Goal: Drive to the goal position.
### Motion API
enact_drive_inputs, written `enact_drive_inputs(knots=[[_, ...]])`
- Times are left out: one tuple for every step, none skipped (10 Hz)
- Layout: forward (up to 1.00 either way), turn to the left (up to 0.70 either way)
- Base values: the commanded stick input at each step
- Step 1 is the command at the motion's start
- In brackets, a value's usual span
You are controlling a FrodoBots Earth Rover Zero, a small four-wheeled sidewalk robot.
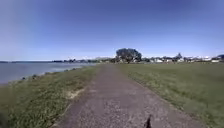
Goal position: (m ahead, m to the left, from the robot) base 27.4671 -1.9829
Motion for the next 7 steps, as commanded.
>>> enact_drive_inputs(knots=[[0.7,0.0],[0.7,0.0],[0.7,0.0],[0.7,0.0],[0.7,0.0],[0.7,0.0],[0.7,0.0]])
